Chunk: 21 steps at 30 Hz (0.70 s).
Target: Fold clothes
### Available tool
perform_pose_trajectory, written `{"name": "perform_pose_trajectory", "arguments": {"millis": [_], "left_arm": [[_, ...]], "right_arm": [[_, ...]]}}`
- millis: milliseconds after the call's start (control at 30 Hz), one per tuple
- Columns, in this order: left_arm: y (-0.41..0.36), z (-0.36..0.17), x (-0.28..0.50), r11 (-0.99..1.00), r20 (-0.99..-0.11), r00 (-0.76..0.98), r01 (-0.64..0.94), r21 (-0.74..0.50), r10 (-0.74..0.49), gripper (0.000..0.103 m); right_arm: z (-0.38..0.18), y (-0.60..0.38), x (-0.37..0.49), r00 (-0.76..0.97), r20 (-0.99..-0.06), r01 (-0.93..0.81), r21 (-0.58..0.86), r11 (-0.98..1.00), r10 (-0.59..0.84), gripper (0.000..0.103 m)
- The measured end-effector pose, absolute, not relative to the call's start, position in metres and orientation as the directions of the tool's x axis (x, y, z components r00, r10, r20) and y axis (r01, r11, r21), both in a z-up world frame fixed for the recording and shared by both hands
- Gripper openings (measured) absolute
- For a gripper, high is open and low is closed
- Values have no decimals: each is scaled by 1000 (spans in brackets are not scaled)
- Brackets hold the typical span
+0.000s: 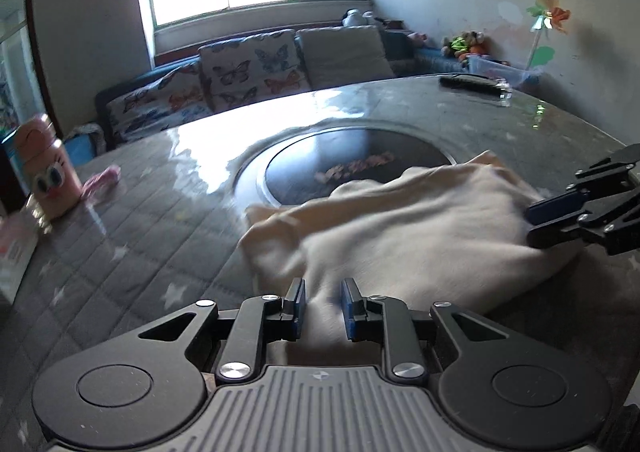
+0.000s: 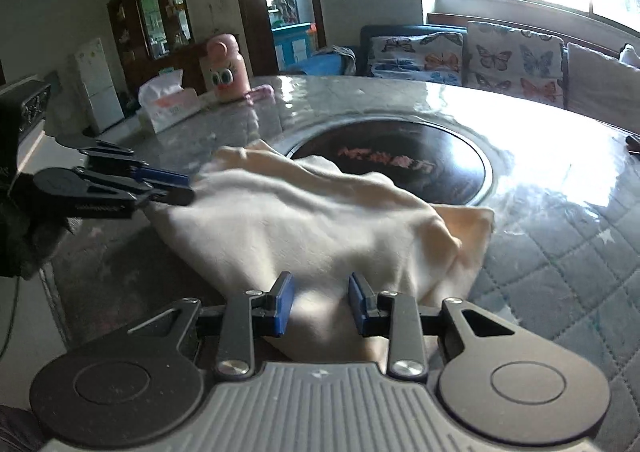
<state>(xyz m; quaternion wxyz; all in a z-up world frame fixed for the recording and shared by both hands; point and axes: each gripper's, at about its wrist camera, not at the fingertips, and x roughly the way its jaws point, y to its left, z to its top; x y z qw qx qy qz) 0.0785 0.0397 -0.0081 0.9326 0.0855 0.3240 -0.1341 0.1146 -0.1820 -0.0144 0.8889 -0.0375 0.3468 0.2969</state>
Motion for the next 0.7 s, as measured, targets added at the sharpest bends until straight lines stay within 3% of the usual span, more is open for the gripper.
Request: {"name": "perform_pose_trajectory", "arguments": {"millis": [200,333,567,700], "left_arm": [[53,-12,79,964,-632,750,265,18,-194,24],[60,-11,77,974,-636,749,225,-18,-184,35],[78,-15,74,964,-663,699,179,-198,-266,31],[80,-11,69,956,-665,687,200,-214,-293,31]], "right_arm": [[-18,-187,116,583,-641,-560,127,818,499,29],[-18,-188,116,580,-647,-572,111,813,496,29],[-17,-190,118,557,-663,-600,93,794,500,29],[-15,-195,118,546,-674,-610,89,788,498,29]]}}
